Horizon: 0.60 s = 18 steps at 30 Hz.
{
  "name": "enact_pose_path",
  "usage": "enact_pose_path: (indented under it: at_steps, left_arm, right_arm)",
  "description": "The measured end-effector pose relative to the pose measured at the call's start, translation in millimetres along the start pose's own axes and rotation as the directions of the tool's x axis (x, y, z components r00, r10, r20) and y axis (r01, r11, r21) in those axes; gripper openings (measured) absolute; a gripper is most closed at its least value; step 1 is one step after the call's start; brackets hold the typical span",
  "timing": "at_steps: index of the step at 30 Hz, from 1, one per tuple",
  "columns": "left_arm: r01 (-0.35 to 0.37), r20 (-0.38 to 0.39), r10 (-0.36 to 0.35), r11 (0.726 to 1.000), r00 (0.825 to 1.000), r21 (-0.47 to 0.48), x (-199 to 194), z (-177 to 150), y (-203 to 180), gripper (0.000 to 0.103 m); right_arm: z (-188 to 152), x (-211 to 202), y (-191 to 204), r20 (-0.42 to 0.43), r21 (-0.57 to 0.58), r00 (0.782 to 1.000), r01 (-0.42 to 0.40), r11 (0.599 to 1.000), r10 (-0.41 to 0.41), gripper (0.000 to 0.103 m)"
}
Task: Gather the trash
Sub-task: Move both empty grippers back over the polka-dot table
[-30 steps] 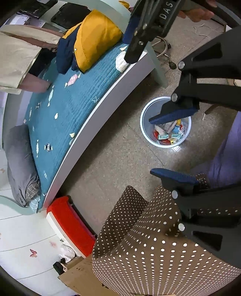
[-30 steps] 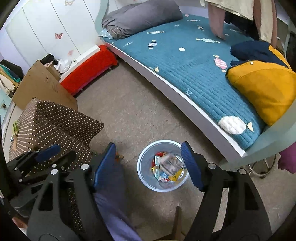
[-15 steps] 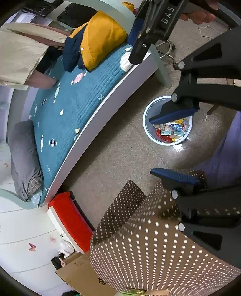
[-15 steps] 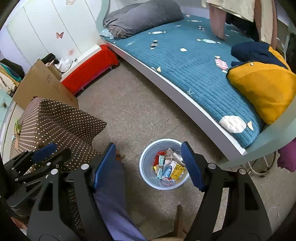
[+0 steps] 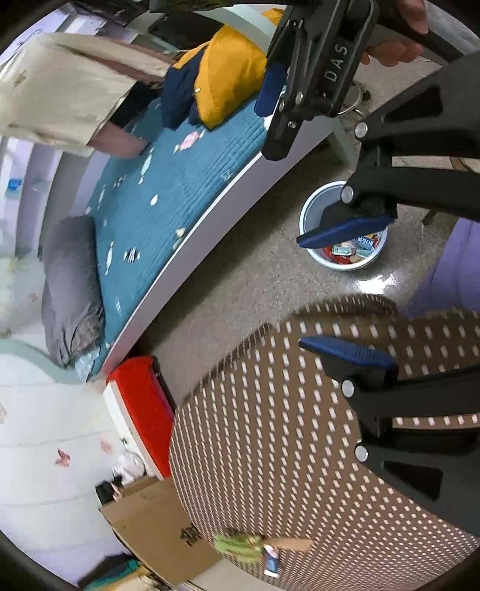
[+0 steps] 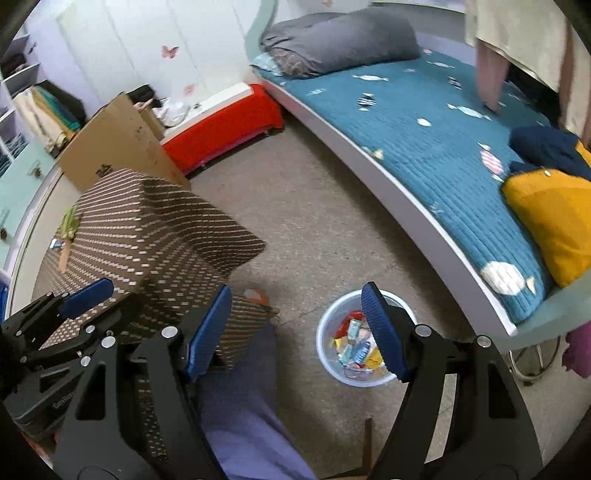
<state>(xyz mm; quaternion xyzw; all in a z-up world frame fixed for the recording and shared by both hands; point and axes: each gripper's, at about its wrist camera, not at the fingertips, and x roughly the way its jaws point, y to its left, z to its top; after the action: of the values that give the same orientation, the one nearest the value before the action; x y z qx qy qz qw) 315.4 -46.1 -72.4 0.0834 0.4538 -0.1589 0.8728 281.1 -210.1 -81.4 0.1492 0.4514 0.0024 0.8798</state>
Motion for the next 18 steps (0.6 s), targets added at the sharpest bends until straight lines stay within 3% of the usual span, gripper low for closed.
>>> enact_pose_path:
  at_steps: [10, 18]
  left_arm:
    - [-0.079, 0.052, 0.087, 0.989, 0.995, -0.128, -40.1, -19.8, 75.8, 0.054]
    - [-0.169, 0.062, 0.191, 0.952, 0.98, -0.254, -69.7, -39.0, 155.8, 0.058]
  right_arm:
    - [10.0, 5.4, 88.5, -0.022, -0.145, 0.996, -0.09, 0.985, 0.088, 0.073]
    - [13.7, 12.9, 172.7, -0.057, -0.26, 0.985, -0.17, 0.951, 0.16, 0.079]
